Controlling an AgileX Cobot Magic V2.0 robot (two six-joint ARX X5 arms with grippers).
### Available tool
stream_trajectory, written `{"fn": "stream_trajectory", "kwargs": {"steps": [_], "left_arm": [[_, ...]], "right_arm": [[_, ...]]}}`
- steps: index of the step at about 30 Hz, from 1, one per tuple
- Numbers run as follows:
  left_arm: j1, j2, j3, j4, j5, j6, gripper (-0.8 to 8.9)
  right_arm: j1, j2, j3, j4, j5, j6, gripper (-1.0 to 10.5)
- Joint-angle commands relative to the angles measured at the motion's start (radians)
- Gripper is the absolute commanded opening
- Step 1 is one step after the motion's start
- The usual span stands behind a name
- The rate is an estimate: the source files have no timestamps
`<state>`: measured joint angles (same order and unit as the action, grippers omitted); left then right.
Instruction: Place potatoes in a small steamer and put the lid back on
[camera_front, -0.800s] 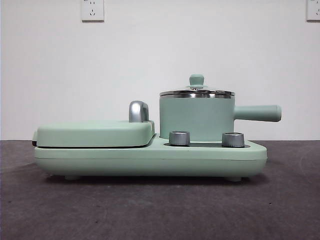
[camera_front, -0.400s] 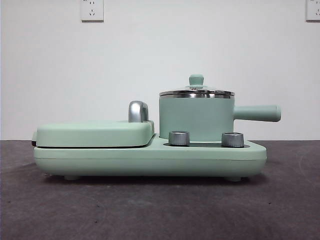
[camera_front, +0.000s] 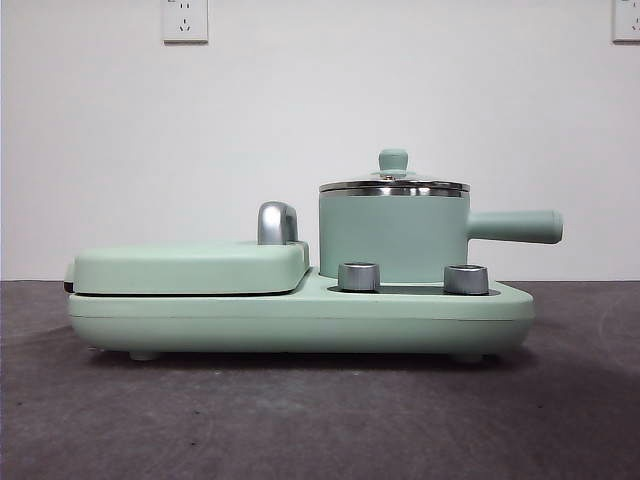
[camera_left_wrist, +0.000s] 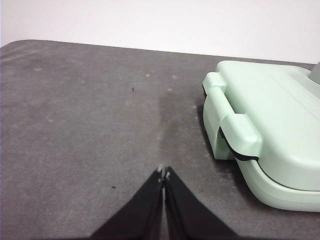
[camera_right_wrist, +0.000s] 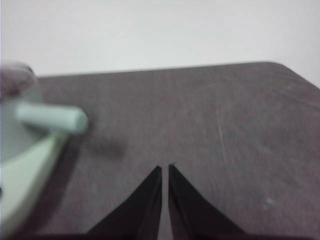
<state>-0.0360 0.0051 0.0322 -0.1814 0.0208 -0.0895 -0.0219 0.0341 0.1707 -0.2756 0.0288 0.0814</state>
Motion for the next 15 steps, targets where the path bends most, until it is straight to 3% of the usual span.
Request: {"fn": "stream_trajectory", "kwargs": {"steps": [1,7,15], "left_arm": [[-0.002,-0.002,-0.020,-0.005,-0.003,0.014,0.06],[-0.002,-0.002,-0.019,-0.005,-0.003,0.014,0.06],[-0.002,-0.002,-0.019,-0.005,-0.003,0.014,0.06]], "right_arm": [[0.005,-0.031,-0.054,0.031,-0.002,-0.040,0.2],[0.018,-0.031,-0.159,0.093,-0.001,-0.040,0.2],[0.027,-0.031,-0.159,0.098,-0.002,-0.068,0.2]]}}
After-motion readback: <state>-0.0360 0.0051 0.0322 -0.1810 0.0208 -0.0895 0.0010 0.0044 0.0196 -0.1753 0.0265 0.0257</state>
